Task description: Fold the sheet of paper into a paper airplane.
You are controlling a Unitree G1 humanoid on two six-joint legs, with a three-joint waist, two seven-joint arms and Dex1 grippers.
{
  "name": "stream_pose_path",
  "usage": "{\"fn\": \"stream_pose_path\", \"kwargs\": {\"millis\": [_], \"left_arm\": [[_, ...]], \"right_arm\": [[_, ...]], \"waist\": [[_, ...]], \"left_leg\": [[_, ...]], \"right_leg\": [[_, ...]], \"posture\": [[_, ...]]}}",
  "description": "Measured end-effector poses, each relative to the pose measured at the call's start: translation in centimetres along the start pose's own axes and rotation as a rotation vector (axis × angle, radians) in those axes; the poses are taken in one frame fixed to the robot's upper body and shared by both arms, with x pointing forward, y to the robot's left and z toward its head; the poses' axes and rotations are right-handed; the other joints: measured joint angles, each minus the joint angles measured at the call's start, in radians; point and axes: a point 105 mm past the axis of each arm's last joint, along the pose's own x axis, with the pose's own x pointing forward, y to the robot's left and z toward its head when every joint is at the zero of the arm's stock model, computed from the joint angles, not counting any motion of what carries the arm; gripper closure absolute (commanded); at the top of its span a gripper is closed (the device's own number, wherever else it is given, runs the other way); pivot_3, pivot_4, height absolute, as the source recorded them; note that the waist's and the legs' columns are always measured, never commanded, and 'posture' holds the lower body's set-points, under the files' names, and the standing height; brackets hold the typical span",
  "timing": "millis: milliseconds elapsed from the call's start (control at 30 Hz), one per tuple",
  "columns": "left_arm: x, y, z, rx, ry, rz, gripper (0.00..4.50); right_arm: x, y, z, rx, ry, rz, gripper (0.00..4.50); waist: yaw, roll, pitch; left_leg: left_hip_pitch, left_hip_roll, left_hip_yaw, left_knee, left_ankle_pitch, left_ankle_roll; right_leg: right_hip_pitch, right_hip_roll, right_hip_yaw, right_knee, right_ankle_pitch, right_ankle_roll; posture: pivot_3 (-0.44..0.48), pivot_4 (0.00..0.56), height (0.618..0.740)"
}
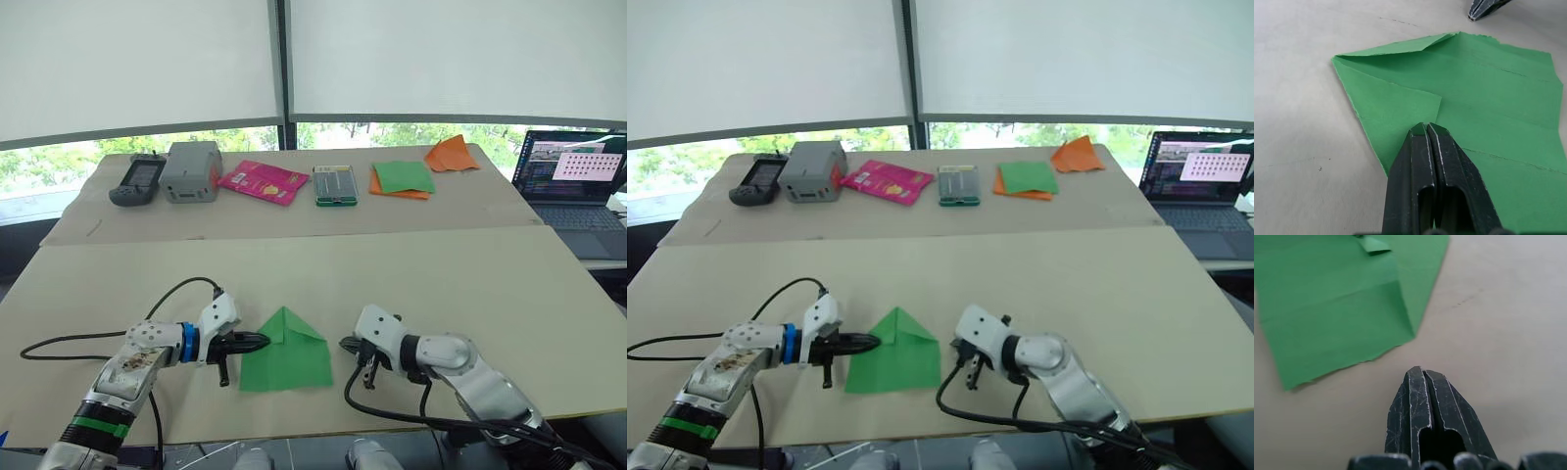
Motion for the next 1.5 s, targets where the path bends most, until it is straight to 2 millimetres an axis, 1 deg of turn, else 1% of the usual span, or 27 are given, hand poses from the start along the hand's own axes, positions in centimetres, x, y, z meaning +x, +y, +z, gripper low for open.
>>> {"fn": "stream_pose_path", "kwargs": {"millis": [133, 267, 467, 600, 833, 1000, 1067, 1133, 1167, 1233, 1300, 1333, 1367, 1400, 1500], "left_arm": [[0.0, 0.0, -0.1, -0.002, 0.0, 0.002, 4.43], [-0.1, 0.0, -0.2, -0.005, 0.001, 0.006, 4.43], [-0.3, -0.1, -0.2, -0.005, 0.007, 0.018, 4.43], [-0.3, -0.2, 0.0, -0.004, 0.007, 0.021, 4.43], [-0.3, -0.2, 0.1, 0.001, 0.005, 0.022, 4.43], [-0.3, -0.1, 0.1, 0.002, 0.005, 0.025, 4.43], [-0.2, -0.1, 0.2, 0.003, 0.004, 0.023, 4.43], [-0.2, -0.1, 0.2, 0.005, 0.004, 0.022, 4.43], [-0.2, -0.2, 0.2, 0.004, 0.004, 0.021, 4.43], [-0.2, -0.2, 0.2, 0.003, 0.005, 0.017, 4.43], [-0.1, -0.3, 0.0, 0.0, 0.009, 0.013, 4.43], [-0.1, -0.3, 0.0, -0.001, 0.011, 0.013, 4.43], [-0.2, -0.2, 0.0, -0.002, 0.014, 0.014, 4.43], [-0.2, -0.2, 0.0, -0.002, 0.015, 0.014, 4.43], [-0.1, -0.2, 0.0, -0.003, 0.017, 0.014, 4.43]], "right_arm": [[0.3, 1.4, 0.3, 0.031, -0.03, 0.078, 4.5], [0.8, 2.2, 0.5, 0.037, -0.046, 0.117, 4.5], [2.2, 2.5, 1.2, 0.071, -0.11, 0.128, 4.5], [2.6, 2.6, 1.6, 0.105, -0.138, 0.137, 4.5], [1.6, 2.0, 1.0, 0.138, -0.126, 0.128, 4.5], [1.7, 2.3, 1.7, 0.181, -0.165, 0.145, 4.5], [1.2, 1.8, 1.8, 0.184, -0.169, 0.117, 4.5], [0.3, 1.4, 2.0, 0.177, -0.171, 0.094, 4.5], [-0.5, 1.5, 2.1, 0.173, -0.171, 0.097, 4.5], [-1.4, 2.2, 2.3, 0.17, -0.176, 0.124, 4.5], [-2.6, 4.3, 3.0, 0.172, -0.193, 0.215, 4.5], [-2.8, 5.1, 3.2, 0.174, -0.198, 0.253, 4.5], [-2.9, 6.2, 3.6, 0.175, -0.206, 0.303, 4.5], [-2.8, 6.7, 3.8, 0.176, -0.212, 0.327, 4.5], [-1.8, 7.7, 3.6, 0.194, -0.203, 0.351, 4.5]], "waist": [[-0.001, 0.0, 0.0], [-0.001, -0.001, 0.0], [-0.005, -0.001, -0.001], [-0.003, 0.001, -0.001], [-0.001, 0.001, -0.001], [-0.001, 0.002, 0.0], [0.0, 0.002, 0.0], [0.002, 0.002, 0.0], [0.003, 0.002, 0.0], [0.002, 0.001, 0.0], [0.0, 0.001, 0.001], [0.0, 0.0, 0.001], [0.0, 0.0, 0.001], [-0.001, 0.0, 0.001], [-0.001, -0.001, 0.002]], "left_leg": [[0.0, 0.0, 0.0, 0.0, 0.0, 0.0], [0.0, 0.0, 0.0, 0.0, 0.0, 0.0], [0.001, 0.001, 0.0, 0.0, 0.0, 0.0], [0.001, 0.001, 0.0, 0.0, 0.0, 0.0], [0.0, 0.0, 0.0, 0.0, 0.0, 0.0], [0.0, 0.0, 0.0, 0.0, 0.0, 0.0], [0.0, 0.0, 0.0, 0.0, 0.0, 0.0], [0.0, 0.0, 0.0, 0.0, 0.0, 0.0], [0.0, 0.0, 0.0, 0.0, 0.0, 0.0], [0.0, 0.0, 0.0, 0.0, -0.001, -0.001], [0.0, 0.0, 0.0, -0.001, -0.001, -0.002], [0.0, 0.0, 0.0, 0.0, -0.001, -0.002], [0.0, 0.0, 0.0, 0.0, -0.003, -0.005], [0.0, 0.0, 0.0, 0.0, -0.004, -0.006], [0.0, 0.0, 0.0, 0.0, -0.004, -0.007]], "right_leg": [[0.0, 0.0, 0.0, 0.0, 0.0, 0.0], [0.0, 0.0, 0.0, 0.0, 0.0, 0.0], [-0.001, 0.0, 0.0, 0.001, 0.0, 0.0], [-0.001, 0.0, 0.0, 0.0, 0.0, 0.0], [0.0, 0.0, 0.0, 0.0, 0.0, 0.0], [-0.001, 0.0, 0.0, 0.0, 0.0, 0.0], [-0.001, 0.0, 0.0, 0.0, 0.0, 0.0], [0.0, 0.0, 0.0, -0.001, 0.0, 0.0], [0.0, 0.0, 0.0, -0.001, 0.0, 0.0], [0.0, 0.0, 0.0, 0.0, 0.0, 0.0], [-0.001, 0.0, 0.0, 0.0, 0.0, 0.0], [-0.001, 0.0, 0.0, -0.001, 0.0, 0.0], [-0.001, 0.0, 0.0, 0.0, 0.0, 0.0], [-0.001, 0.0, 0.0, -0.001, 0.0, 0.0], [-0.002, 0.0, 0.0, -0.001, 0.0, 0.0]], "posture": [[0.0, 0.15, 0.74], [0.0, 0.15, 0.74], [0.0, 0.15, 0.74], [0.0, 0.15, 0.74], [0.0, 0.15, 0.74], [0.0, 0.15, 0.74], [0.0, 0.15, 0.74], [0.0, 0.15, 0.74], [0.0, 0.15, 0.74], [0.0, 0.15, 0.74], [0.0, 0.15, 0.74], [0.0, 0.15, 0.74], [0.0, 0.15, 0.74], [0.0, 0.15, 0.74], [0.0, 0.15, 0.74]]}}
